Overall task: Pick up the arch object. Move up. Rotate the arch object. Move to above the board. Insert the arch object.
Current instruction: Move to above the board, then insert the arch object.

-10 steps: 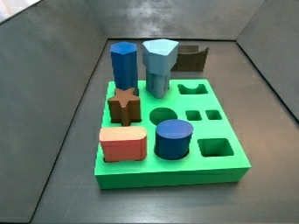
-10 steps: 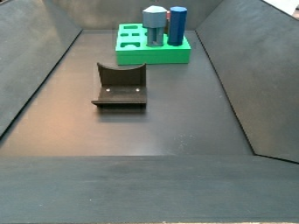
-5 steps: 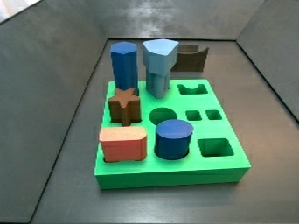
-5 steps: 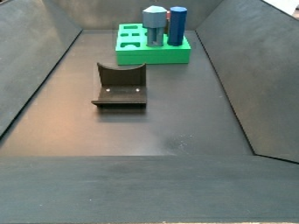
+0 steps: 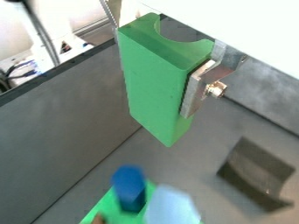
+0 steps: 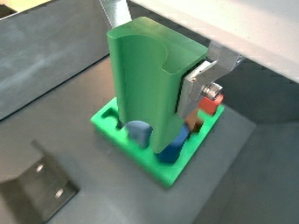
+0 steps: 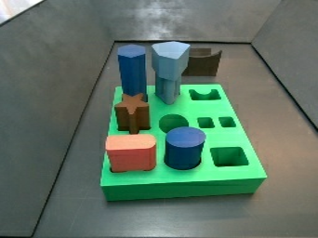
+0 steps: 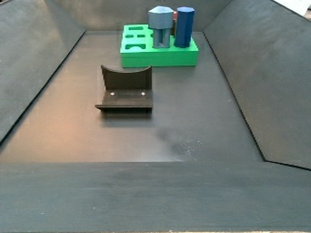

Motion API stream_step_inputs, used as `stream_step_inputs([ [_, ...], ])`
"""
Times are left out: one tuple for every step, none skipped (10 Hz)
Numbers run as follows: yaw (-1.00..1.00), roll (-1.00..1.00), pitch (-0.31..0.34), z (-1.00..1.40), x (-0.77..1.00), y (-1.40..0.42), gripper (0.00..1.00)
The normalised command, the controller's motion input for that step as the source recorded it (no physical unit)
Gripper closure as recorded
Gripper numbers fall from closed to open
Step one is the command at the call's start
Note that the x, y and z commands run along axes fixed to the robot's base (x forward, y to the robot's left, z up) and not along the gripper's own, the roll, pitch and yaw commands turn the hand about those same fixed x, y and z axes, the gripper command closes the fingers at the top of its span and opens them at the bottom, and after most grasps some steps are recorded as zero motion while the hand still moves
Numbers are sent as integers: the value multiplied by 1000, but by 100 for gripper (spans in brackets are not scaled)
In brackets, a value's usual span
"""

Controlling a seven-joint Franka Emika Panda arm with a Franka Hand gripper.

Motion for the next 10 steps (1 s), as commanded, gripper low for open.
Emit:
stream_step_inputs([
  [-1,1,128,82,320,-1000,100],
  [8,14,134,82,321,-888,100],
  [11,33,133,61,246,-589,100],
  [9,44,125,45,178,-348,100],
  [9,54,102,36,126,-214,100],
  [0,30,-43,0,1000,189,100],
  [0,9,-54,0,1000,206,100],
  [3,31,-11,-23,1000,323,100],
  [29,6,0,-94,1000,371,100],
  [0,7,-19,-54,1000,320,100],
])
